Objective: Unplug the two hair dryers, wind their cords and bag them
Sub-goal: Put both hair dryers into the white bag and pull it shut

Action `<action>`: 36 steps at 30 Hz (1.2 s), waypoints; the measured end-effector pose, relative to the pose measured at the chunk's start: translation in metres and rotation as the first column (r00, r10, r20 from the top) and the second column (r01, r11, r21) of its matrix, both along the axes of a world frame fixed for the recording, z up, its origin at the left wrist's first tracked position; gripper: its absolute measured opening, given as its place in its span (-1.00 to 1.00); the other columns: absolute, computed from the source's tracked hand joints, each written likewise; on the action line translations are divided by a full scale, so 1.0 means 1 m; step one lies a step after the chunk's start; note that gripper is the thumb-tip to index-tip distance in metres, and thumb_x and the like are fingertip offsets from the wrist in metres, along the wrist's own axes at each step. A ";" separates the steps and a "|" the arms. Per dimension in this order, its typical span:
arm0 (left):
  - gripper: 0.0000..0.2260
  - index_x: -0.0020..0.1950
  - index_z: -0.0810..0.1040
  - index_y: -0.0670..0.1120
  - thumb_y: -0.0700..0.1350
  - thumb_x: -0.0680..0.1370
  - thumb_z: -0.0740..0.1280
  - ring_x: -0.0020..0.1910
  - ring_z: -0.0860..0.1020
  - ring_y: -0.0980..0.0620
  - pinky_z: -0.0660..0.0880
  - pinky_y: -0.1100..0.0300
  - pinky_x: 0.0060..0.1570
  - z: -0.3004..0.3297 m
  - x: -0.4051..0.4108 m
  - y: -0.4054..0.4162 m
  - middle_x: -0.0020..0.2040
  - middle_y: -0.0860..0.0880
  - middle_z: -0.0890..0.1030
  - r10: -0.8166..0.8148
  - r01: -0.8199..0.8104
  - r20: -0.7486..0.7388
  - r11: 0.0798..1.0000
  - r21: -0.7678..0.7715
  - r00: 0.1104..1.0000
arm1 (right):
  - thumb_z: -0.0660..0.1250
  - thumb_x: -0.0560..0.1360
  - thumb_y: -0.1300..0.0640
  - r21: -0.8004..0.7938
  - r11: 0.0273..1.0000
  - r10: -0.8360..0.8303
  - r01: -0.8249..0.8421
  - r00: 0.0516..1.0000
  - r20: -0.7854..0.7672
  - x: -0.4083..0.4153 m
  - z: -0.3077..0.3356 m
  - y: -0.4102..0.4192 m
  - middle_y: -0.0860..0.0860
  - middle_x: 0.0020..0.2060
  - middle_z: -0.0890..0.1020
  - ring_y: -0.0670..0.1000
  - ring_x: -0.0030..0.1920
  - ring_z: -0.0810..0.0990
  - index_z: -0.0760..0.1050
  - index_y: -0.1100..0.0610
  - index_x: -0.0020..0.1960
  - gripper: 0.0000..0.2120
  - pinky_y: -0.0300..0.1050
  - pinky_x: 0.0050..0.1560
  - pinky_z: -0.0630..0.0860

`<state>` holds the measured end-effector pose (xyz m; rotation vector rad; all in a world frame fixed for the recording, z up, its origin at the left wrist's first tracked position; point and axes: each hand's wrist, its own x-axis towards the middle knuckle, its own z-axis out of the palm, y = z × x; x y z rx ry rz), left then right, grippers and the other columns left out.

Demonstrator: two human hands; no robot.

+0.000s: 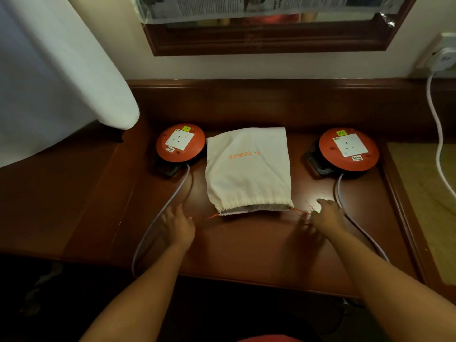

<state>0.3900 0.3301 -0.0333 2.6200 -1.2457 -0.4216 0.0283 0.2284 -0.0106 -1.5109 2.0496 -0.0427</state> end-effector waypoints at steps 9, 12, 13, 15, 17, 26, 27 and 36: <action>-0.59 0.48 0.30 -0.11 -0.17 0.62 0.19 0.38 0.36 -0.17 0.36 -0.02 0.32 -0.020 -0.043 -0.039 0.41 -0.14 0.41 -0.124 0.149 -0.473 0.989 0.017 0.872 | 0.25 0.53 0.28 0.018 1.000 0.009 -0.018 0.916 0.401 0.045 -0.009 -0.002 0.05 -0.07 0.59 0.03 -0.10 0.50 0.54 0.15 0.14 -0.78 -0.14 -0.16 0.42; -0.82 0.09 0.55 -0.09 -0.17 0.60 0.17 0.07 0.56 -0.22 0.51 -0.03 0.03 -0.021 -0.044 -0.046 0.03 -0.19 0.60 0.001 0.017 -0.519 0.999 0.031 0.855 | 0.31 0.50 0.22 0.053 0.998 -0.049 0.028 0.897 0.438 0.042 -0.011 -0.003 -0.02 -0.27 0.55 -0.01 -0.23 0.48 0.56 0.14 -0.06 -0.93 -0.18 -0.31 0.37; -0.84 -0.12 0.52 -0.08 -0.17 0.59 0.17 -0.06 0.57 -0.23 0.50 -0.03 -0.08 -0.021 -0.043 -0.047 -0.13 -0.20 0.59 -0.010 0.025 -0.502 0.999 0.023 0.865 | 0.33 0.49 0.20 0.056 0.997 -0.072 0.053 0.895 0.440 0.040 -0.011 -0.003 0.00 -0.28 0.55 0.01 -0.23 0.49 0.58 0.15 -0.10 -0.95 -0.17 -0.30 0.38; -0.76 -0.30 0.42 -0.09 -0.17 0.58 0.19 -0.23 0.51 -0.17 0.42 0.05 -0.24 -0.019 -0.041 -0.044 -0.34 -0.12 0.49 -0.049 0.066 -0.468 0.998 0.019 0.883 | 0.32 0.49 0.21 0.043 0.994 -0.112 0.103 0.889 0.444 0.036 -0.010 -0.004 0.02 -0.28 0.56 0.03 -0.23 0.50 0.57 0.14 -0.14 -0.93 -0.14 -0.28 0.41; -0.76 -0.28 0.47 -0.13 -0.17 0.59 0.23 -0.25 0.48 -0.14 0.33 0.10 -0.27 -0.016 -0.039 -0.039 -0.36 -0.07 0.45 -0.102 0.111 -0.442 0.994 -0.005 0.891 | 0.27 0.51 0.24 0.008 0.989 -0.136 0.147 0.890 0.435 0.032 -0.009 -0.004 0.03 -0.28 0.57 0.05 -0.21 0.52 0.55 0.11 -0.20 -0.85 -0.14 -0.29 0.42; -0.87 -0.20 0.54 -0.25 -0.25 0.55 0.34 -0.24 0.48 -0.16 0.23 0.13 -0.29 -0.003 -0.014 -0.022 -0.25 -0.11 0.47 -0.356 0.302 -0.195 0.918 -0.257 0.914 | 0.25 0.57 0.20 -0.117 0.991 -0.032 0.072 0.948 0.315 0.022 -0.001 -0.001 0.01 -0.25 0.54 -0.05 -0.25 0.45 0.51 0.17 -0.13 -0.87 -0.21 -0.34 0.27; -0.87 -0.21 0.54 -0.26 -0.28 0.54 0.34 -0.26 0.49 -0.19 0.28 0.09 -0.29 -0.003 -0.006 -0.020 -0.26 -0.16 0.50 -0.346 0.297 -0.161 0.916 -0.269 0.924 | 0.25 0.57 0.20 -0.126 0.989 -0.035 0.077 0.951 0.307 0.020 -0.001 -0.002 0.05 -0.23 0.56 0.00 -0.22 0.47 0.52 0.20 -0.12 -0.87 -0.18 -0.32 0.29; -0.90 -0.03 0.60 -0.21 -0.21 0.50 0.36 -0.01 0.54 -0.29 0.42 -0.05 -0.06 -0.009 0.005 -0.007 -0.06 -0.24 0.59 -0.291 0.282 -0.039 0.947 -0.154 0.956 | 0.25 0.50 0.25 -0.007 1.000 -0.022 0.024 0.981 0.192 0.017 0.002 0.004 0.18 0.04 0.60 0.21 -0.01 0.56 0.53 0.17 0.04 -0.85 0.09 0.03 0.52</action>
